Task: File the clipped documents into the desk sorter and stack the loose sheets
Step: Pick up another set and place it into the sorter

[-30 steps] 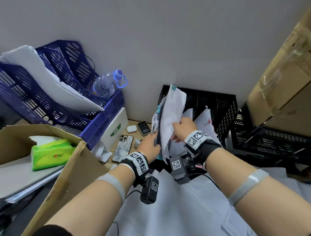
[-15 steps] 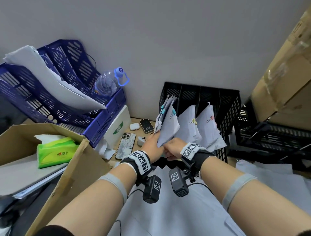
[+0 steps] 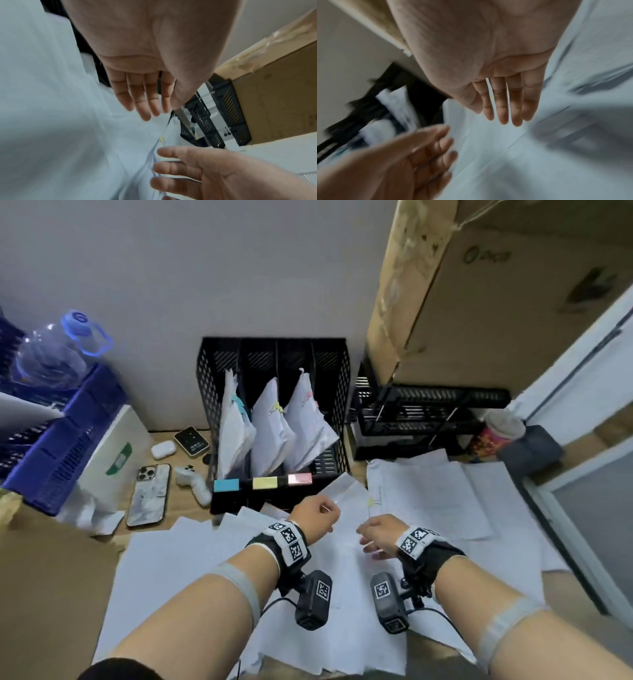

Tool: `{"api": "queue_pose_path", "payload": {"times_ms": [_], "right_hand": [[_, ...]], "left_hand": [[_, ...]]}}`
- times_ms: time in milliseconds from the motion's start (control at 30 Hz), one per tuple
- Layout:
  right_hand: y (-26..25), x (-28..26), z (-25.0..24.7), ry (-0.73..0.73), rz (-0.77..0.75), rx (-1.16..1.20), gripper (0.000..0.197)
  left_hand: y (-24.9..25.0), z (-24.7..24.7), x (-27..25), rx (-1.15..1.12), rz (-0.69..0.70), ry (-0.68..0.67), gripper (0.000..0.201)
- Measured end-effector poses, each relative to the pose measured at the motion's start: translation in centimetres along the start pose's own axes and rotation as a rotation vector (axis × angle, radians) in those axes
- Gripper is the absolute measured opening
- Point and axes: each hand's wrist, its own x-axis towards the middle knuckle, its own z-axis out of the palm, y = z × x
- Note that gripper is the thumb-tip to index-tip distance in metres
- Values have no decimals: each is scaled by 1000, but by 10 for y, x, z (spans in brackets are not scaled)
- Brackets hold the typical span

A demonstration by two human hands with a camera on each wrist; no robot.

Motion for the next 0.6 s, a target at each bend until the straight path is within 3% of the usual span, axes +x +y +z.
{"api": "queue_pose_path", "payload": {"times_ms": [100,167,300,367,600], "right_hand": [[46,1,-42,102,10,-109,12],[68,3,-68,130,-17,-210,20],[102,15,-103,194,-56,-279,39],[110,21,-116,140,-99,-353,46],[126,53,-142,-79,-129,-515,51]], "left_hand": [[5,42,7,-40,-96,-156,6],[5,63,15,-39,-163,-196,22],[8,95,39,37,-248,-120,60],[13,107,50,105,-261,-54,66],[19,142,73,80,-301,162,33]]}}
